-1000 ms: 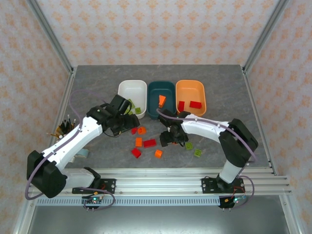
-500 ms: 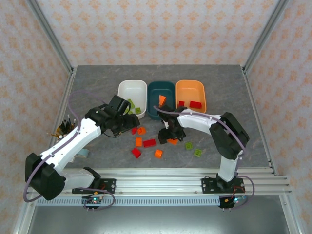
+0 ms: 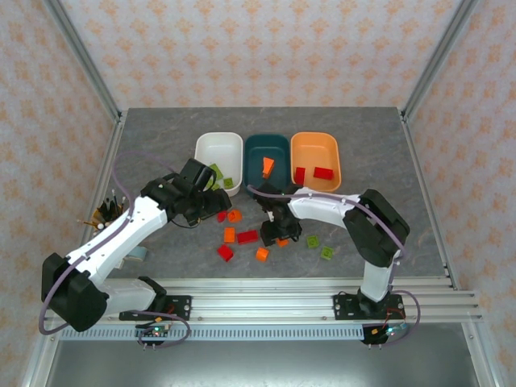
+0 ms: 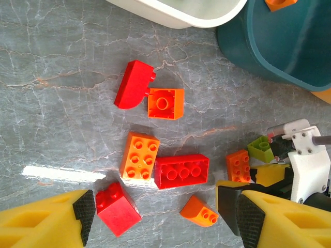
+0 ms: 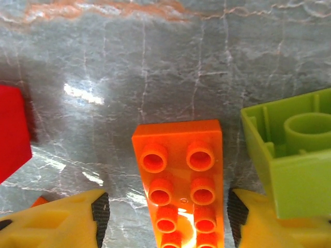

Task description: Sort the legos into containers by color

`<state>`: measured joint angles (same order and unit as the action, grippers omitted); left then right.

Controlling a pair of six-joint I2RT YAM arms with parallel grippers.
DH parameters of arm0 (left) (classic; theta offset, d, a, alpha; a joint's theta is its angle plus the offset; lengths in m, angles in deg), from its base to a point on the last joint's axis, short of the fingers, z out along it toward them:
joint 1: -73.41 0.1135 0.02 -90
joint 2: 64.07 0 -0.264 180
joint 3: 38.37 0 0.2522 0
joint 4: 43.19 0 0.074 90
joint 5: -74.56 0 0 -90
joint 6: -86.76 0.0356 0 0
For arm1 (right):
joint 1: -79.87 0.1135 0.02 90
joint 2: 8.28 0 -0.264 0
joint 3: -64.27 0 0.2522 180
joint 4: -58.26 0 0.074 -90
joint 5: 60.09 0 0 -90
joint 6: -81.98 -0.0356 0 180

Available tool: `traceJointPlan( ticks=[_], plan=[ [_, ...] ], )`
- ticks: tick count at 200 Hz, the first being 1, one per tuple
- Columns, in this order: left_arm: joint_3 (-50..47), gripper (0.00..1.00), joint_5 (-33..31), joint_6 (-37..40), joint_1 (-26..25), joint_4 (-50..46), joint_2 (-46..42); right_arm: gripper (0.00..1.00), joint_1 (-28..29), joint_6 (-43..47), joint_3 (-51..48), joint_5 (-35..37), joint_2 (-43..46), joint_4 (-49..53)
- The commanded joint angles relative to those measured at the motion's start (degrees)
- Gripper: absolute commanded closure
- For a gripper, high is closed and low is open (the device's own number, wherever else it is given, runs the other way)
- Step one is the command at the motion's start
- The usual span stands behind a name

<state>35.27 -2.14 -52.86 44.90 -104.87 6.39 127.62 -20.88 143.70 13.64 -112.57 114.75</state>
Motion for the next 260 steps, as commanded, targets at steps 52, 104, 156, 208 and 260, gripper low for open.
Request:
traceJointPlan(
  ticks=[52, 104, 156, 208, 260],
  plan=[
    [-9.06, 0.23, 7.60, -0.76, -0.67, 9.56, -9.55, 0.60, 1.94, -4.41, -1.85, 9.33, -2.10, 1.02],
    [-16.83, 0.21, 12.71, -4.42, -0.73, 13.56, -14.71, 0.70, 2.34, -5.30, -2.39, 9.78, -0.59, -0.20],
    [-15.09, 0.21, 11.37, -4.31, -0.70, 12.74, -14.19, 0.73, 2.33, -8.64, -0.35, 10.25, 7.78, 2.82],
    [-4.83, 0.22, 4.30, -3.10, -0.70, 8.69, -10.43, 0.74, -1.83, -9.73, 14.35, 12.35, 9.36, 8.30],
    [2.21, 0.23, -2.14, -3.99, -0.74, 7.40, -5.24, 0.74, -8.96, -8.68, 33.07, 7.49, -6.24, 8.83]
  ],
)
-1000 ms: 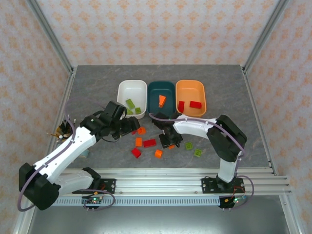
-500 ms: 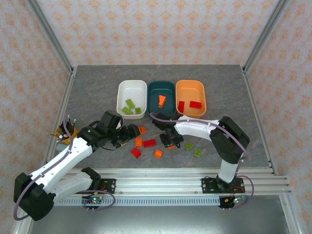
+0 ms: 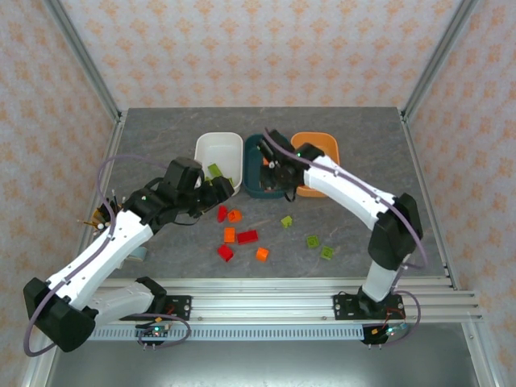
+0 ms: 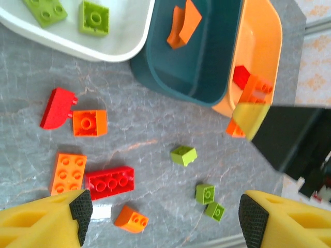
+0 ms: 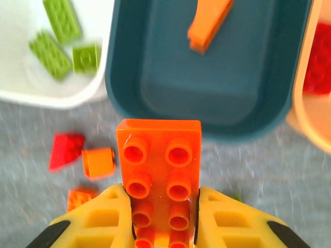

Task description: Sort the legos into containers by color

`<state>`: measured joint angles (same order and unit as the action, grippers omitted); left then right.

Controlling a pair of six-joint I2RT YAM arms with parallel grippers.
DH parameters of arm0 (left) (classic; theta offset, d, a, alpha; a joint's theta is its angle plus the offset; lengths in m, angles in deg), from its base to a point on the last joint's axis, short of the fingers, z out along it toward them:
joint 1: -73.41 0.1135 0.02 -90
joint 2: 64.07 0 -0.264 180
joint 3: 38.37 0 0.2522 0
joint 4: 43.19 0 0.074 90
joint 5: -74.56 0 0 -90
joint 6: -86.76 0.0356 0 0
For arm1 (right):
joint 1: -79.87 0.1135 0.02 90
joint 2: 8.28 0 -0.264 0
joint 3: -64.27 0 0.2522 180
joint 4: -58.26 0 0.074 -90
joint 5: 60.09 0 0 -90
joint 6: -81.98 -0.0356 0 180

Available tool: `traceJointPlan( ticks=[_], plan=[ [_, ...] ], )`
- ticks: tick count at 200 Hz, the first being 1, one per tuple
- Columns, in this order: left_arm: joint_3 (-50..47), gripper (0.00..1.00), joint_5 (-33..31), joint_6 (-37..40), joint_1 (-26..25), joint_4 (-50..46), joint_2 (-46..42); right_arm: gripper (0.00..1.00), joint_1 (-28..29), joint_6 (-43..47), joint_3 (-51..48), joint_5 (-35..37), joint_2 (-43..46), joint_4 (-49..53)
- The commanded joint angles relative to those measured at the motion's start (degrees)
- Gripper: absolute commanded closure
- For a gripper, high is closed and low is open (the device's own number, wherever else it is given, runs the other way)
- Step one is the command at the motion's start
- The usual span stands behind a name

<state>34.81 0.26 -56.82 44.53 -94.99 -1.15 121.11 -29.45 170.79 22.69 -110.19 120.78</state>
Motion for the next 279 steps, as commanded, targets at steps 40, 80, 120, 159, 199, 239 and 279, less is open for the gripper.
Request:
traceJointPlan(
  ticks=[40, 80, 120, 159, 199, 239, 279],
  plan=[
    [3.47, 0.24, -4.63, 0.24, -0.30, -2.88, 3.78, 0.73, -5.02, 0.70, 19.43, -5.35, -21.69, 5.00],
    [1.65, 0.24, -4.15, 0.21, -0.38, -4.58, 3.60, 0.55, -5.29, 1.09, 23.75, -6.25, -26.17, 6.44],
    [0.61, 0.24, -3.66, 0.94, -0.30, -6.25, 3.17, 0.37, -5.29, 0.86, 21.31, -4.85, -20.79, 6.18],
    [0.44, 0.24, -3.66, 1.92, -0.36, -8.57, 2.94, 0.37, -5.29, 0.33, 14.08, -2.85, -10.54, 4.05],
    [0.55, 0.26, -4.62, 2.21, -0.36, -10.94, 2.24, 0.38, -4.68, 1.14, 2.62, -1.06, 2.82, -0.58],
    [0.48, 0.26, -4.97, 2.66, -0.34, -12.57, 1.44, 0.38, -3.07, 1.93, -7.62, -2.42, 15.15, -3.55],
    [-0.31, 0.26, -4.22, 3.28, -0.34, -13.21, 1.16, 0.38, -1.13, 0.10, -15.80, -3.09, 24.72, -1.88]
  ],
)
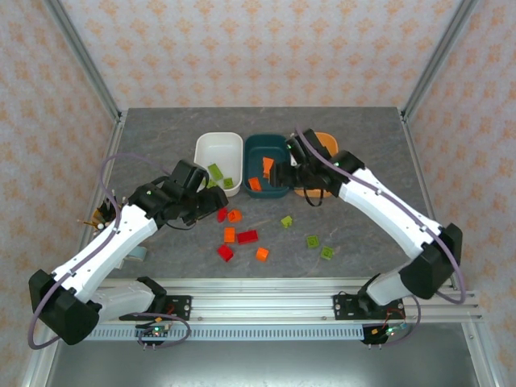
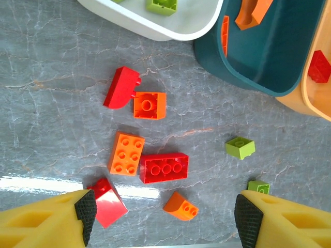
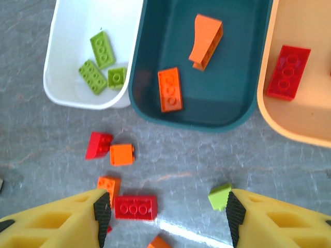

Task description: Sort the legos into containers by color

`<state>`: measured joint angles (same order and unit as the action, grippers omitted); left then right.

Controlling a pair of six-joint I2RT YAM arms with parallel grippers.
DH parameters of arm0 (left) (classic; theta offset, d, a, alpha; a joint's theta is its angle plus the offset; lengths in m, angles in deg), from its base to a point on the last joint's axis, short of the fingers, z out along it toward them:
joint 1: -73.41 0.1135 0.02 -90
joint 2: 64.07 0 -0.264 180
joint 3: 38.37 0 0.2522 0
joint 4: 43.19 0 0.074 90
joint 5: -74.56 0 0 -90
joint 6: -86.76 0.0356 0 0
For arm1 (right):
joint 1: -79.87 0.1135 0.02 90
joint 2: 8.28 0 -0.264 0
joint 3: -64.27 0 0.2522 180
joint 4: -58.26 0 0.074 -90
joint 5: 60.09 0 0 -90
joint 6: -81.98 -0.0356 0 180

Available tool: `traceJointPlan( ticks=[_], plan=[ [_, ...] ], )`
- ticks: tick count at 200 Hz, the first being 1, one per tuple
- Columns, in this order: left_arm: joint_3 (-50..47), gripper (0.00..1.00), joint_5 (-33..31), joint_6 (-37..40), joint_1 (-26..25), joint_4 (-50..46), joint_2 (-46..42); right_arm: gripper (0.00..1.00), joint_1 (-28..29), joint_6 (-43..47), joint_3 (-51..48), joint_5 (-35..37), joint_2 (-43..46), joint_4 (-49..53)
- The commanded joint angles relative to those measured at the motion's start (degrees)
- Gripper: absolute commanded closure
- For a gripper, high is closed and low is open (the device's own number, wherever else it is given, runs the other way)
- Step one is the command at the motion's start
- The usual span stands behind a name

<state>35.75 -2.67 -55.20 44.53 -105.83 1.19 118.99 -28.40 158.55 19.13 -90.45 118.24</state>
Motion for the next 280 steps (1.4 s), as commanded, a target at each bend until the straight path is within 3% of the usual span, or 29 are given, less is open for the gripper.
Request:
traceJointPlan(
  ticks=[1, 60, 120, 140, 195, 226, 248, 280],
  plan=[
    [-1.32, 0.26, -1.19, 1.72, -0.36, -2.27, -1.18, 0.38, 1.02, -1.01, -3.76, 0.62, 5.08, 0.73],
    [-1.62, 0.27, 4.51, 5.72, -2.06, 1.25, 1.81, 0.39, 3.07, -12.14, -18.72, 4.84, 16.54, 2.93],
    [-1.70, 0.29, 5.43, 3.91, -4.75, 6.17, 5.49, 0.40, 3.13, -17.96, -24.11, 8.44, 15.36, 3.28],
    [1.65, 0.30, 6.22, 5.55, -8.65, 9.30, 11.21, 0.39, 3.16, -20.15, -24.99, 10.91, 17.32, 3.97],
    [20.92, 0.42, 1.99, 20.76, -19.25, 5.13, 34.05, 0.39, 3.15, -22.89, -25.14, 13.79, 25.44, 9.12],
    [28.94, 0.44, 0.65, 26.16, -20.59, 2.54, 43.45, 0.30, 3.10, -25.10, -23.87, 14.43, 31.75, 13.81],
    [32.11, 0.36, -0.21, 28.00, -20.62, 1.67, 48.82, 0.22, 3.13, -26.58, -23.22, 15.34, 35.98, 15.89],
    [35.45, 0.35, 0.84, 29.57, -20.67, 1.16, 53.87, 0.20, 3.12, -28.27, -23.44, 15.62, 38.58, 16.88]
  ],
)
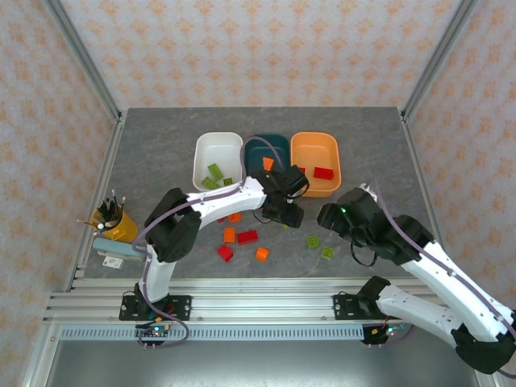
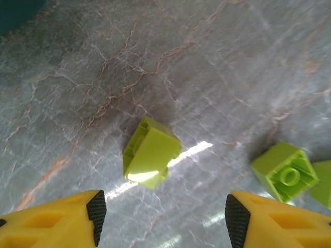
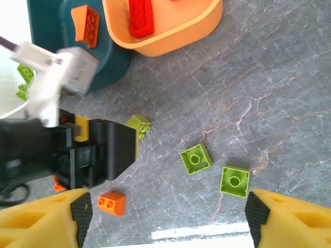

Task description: Sort the legos into containers by color

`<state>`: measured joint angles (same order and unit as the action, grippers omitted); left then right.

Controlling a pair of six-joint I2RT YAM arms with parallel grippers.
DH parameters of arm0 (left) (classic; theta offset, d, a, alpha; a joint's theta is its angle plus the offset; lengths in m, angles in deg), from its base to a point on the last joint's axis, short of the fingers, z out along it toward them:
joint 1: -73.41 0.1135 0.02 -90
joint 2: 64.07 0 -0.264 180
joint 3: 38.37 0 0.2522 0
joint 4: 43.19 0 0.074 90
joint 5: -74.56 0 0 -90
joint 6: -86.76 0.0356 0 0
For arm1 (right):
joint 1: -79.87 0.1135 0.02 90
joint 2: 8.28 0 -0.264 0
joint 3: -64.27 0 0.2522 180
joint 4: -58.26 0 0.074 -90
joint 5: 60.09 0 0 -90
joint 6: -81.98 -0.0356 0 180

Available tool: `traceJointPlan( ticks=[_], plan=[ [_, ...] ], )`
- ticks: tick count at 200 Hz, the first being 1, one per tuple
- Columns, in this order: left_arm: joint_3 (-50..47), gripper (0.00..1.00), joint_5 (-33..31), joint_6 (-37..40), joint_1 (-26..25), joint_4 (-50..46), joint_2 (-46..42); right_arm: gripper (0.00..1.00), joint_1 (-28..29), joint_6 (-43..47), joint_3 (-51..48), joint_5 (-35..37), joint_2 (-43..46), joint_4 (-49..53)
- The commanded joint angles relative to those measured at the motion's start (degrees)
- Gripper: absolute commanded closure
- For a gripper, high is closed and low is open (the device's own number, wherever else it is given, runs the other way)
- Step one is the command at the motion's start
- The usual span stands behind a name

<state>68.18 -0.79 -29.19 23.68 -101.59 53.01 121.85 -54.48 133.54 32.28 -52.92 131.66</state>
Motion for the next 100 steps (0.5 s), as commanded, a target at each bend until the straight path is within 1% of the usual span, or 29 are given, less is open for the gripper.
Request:
traceJointPlan(
  ticks=[1, 26, 42, 75, 100],
  plan=[
    [3.10, 0.35, -1.04, 3.59, 0.18, -3.08, 2.16, 0.20, 0.23, -2.22, 1.55, 2.42, 1.05, 3.47],
    [4.44, 0.36, -1.34, 4.14, 0.20, -2.95, 4.98, 0.20, 0.22, -2.93, 1.19, 1.94, 1.06, 3.17],
    [5.34, 0.39, -2.35, 4.08, 0.20, -2.99, 6.48, 0.20, 0.21, -3.05, 1.05, 1.85, 0.96, 2.77],
    [6.17, 0.59, -2.96, 3.64, 0.24, -2.40, 8.23, 0.21, 0.25, -3.11, 0.33, 1.50, 0.62, 1.80],
    [5.95, 0.70, -3.50, 3.42, 0.20, -2.13, 8.27, 0.21, 0.30, -2.61, 0.39, 1.23, -0.17, 1.12]
  ],
)
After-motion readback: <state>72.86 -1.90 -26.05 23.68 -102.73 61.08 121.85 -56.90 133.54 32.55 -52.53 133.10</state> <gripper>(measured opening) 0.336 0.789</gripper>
